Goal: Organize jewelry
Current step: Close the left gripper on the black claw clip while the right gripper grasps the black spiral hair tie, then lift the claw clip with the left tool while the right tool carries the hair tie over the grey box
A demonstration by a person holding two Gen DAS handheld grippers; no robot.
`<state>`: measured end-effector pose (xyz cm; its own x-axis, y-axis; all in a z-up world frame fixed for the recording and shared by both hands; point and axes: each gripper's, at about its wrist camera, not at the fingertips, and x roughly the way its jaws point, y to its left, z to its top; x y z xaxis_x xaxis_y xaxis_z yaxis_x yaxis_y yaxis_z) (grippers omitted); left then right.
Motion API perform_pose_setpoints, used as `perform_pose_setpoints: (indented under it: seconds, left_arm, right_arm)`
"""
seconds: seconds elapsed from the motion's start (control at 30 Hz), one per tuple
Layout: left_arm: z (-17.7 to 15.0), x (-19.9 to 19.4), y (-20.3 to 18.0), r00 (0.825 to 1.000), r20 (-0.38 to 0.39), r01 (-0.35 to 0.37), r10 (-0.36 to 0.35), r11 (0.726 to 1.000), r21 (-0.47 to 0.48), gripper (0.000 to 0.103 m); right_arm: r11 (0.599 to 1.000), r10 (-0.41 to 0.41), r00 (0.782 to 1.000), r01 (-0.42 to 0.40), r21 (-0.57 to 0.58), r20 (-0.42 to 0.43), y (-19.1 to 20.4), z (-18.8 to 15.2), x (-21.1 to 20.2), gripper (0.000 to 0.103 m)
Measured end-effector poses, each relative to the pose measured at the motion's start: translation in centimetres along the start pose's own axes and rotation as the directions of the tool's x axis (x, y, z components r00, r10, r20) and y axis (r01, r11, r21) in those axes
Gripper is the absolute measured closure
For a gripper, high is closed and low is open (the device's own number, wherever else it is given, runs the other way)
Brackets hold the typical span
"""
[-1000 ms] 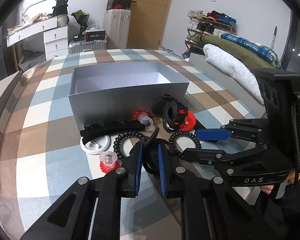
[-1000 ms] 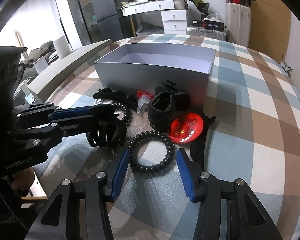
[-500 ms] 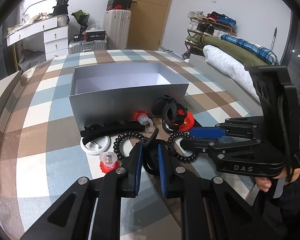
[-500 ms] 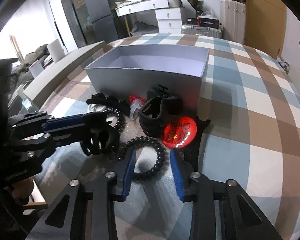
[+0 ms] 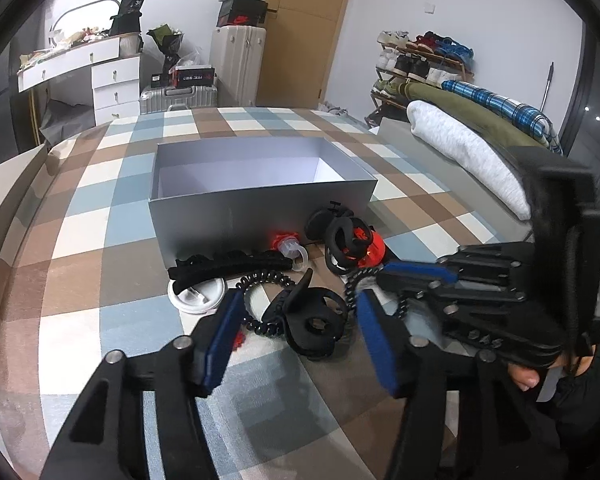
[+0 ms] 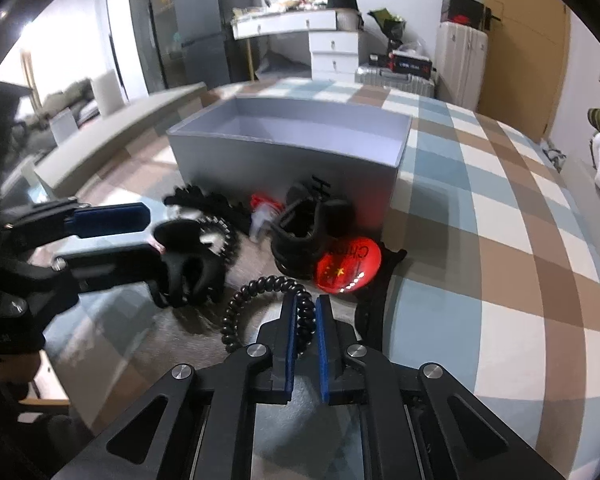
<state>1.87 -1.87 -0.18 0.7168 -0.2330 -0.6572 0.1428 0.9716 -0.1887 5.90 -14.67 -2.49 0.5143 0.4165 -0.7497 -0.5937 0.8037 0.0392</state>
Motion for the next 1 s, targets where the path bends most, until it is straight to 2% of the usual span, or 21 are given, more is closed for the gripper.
perform_pose_setpoints:
  seconds: [0.13, 0.27, 0.43, 0.53, 0.57, 0.6, 0.77, 1.0]
  left_arm:
    - [0.0, 0.8, -0.3, 1.0, -0.028, -0.006, 0.006, 1.0, 0.011, 0.048]
    - [-0.1, 2.0, -1.1, 0.997, -0.064, -0.043, 0.046, 0.998, 0.046, 0.048]
    - [-0.3, 3.4, -2.0, 0.99, -0.115, -0.076, 0.087, 0.992, 0.097, 0.048]
    - [-0.3, 3.4, -2.3, 0.988, -0.118, -0.086, 0.1, 0.989, 0.117, 0.051]
    - [-0.4, 3.4, -2.4, 0.987, -0.116, -0.092, 0.107, 0.988, 0.126, 0.057]
    - [-0.4, 3.2, -2.6, 0.988, -0.107, -0.093, 0.108, 0.986, 0.139, 0.058]
    - [-0.5, 2.2, -2.6, 0.994, -0.071, -0.076, 0.087, 0.986, 0.146, 0.058]
    - [0.4, 0.5, -1.9, 0.997, 0.004, -0.081, 0.081, 0.991, 0.11, 0.058]
  right_arm:
    - [0.999, 0.024, 0.998, -0.025, 0.026, 0.055, -0.5, 0.3, -1.3, 0.095]
    - [0.999, 0.026, 0.995, -0.03, 0.041, 0.096, -0.8, 0.5, -2.1, 0.095]
    - [0.998, 0.025, 0.994, -0.031, 0.05, 0.109, -1.2, 0.5, -2.5, 0.095]
    - [0.998, 0.025, 0.993, -0.031, 0.056, 0.115, -1.4, 0.6, -2.6, 0.095]
    - [0.998, 0.023, 0.993, -0.03, 0.058, 0.117, -1.5, 0.6, -2.6, 0.095]
    - [0.998, 0.023, 0.993, -0.03, 0.062, 0.119, -1.6, 0.5, -2.7, 0.095]
    - [0.997, 0.025, 0.991, -0.034, 0.069, 0.128, -1.8, 0.5, -2.9, 0.095]
    - [0.996, 0.026, 0.984, -0.04, 0.078, 0.175, -2.0, 0.9, -3.8, 0.095]
